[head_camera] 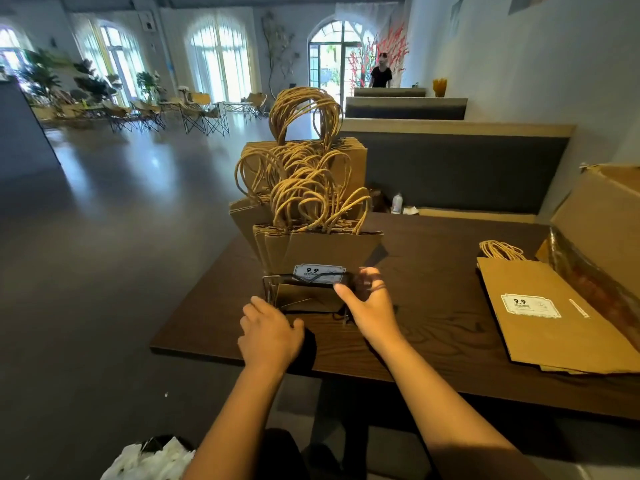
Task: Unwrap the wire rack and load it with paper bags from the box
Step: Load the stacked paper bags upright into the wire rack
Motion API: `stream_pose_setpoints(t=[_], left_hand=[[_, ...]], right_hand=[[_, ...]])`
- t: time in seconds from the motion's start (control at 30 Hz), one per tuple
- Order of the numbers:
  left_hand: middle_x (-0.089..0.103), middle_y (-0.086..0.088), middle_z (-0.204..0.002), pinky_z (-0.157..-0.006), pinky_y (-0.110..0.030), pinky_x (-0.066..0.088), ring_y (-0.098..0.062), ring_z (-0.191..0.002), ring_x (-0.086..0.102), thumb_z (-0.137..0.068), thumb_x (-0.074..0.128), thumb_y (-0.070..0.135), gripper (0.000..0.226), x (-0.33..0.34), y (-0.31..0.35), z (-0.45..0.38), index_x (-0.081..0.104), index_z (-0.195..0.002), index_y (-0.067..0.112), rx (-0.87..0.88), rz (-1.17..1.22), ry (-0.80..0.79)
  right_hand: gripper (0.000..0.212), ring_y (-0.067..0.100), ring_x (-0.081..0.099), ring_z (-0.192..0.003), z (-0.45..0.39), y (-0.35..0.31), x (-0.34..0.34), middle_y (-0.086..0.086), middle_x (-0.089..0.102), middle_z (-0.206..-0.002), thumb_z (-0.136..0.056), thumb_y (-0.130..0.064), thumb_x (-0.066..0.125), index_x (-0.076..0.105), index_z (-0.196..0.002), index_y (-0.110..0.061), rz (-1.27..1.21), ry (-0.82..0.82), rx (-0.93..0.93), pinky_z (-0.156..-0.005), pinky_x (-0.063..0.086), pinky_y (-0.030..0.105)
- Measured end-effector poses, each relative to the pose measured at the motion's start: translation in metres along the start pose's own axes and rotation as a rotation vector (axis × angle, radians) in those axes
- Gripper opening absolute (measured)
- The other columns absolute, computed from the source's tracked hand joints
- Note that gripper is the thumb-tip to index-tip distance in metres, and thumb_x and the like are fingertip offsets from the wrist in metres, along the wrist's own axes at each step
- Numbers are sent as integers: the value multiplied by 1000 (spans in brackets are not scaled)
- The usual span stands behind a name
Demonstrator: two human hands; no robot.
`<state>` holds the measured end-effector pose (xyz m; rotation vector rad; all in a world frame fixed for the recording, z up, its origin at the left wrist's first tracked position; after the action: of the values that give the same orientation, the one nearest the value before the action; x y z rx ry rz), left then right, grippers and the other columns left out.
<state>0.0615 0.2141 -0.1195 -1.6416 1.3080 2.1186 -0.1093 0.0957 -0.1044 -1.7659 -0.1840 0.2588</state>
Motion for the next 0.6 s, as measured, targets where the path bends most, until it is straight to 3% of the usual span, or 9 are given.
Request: stream_pose_setpoints(t=[0.1, 0.27, 0.43, 0.6], left_hand=[[38, -17, -145, -102, -49, 45, -34, -134, 42, -94, 57, 60, 89, -1, 7, 5, 28, -151, -1, -81, -145, -128], [46, -14, -144, -99, -46, 47, -33, -130, 51, -95, 53, 64, 78, -5, 30, 19, 43, -148, 8, -55, -330, -195], [64, -12, -130, -93, -43, 51, -36, -119, 61, -95, 54, 60, 55, 6, 73, 31, 62, -128, 16, 176, -284, -229], [67, -9, -115, -89, -45, 56, -35, -108, 65, -94, 58, 46, 34, 49, 118, 46, 61, -115, 19, 381, -101, -203]], right_hand=[[34, -1, 66, -94, 3, -5, -7, -10, 68, -103, -86, -27, 81, 57, -109, -29, -2, -4, 3, -71, 50, 11], [35, 14, 64, -96, 1, -4, -27, -7, 61, -114, -86, -37, 79, 56, -112, -34, 72, -7, 12, -72, 50, 21], [26, 18, 67, -88, -7, 3, -67, -2, 60, -115, -86, -34, 78, 58, -102, -41, 197, 63, -13, -76, 60, 35], [23, 13, 62, -96, -3, 10, -123, -4, 56, -116, -89, -27, 75, 60, -105, -33, 362, 179, -7, -78, 52, 26]])
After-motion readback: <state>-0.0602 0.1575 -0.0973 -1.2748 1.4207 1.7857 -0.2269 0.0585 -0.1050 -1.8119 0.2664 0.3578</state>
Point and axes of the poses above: each hand's wrist, its own z-axis away from the middle knuckle, its own x-axis out of the palm, y = z × x, the point moved 6 cm from there along -z, towards the middle knuckle
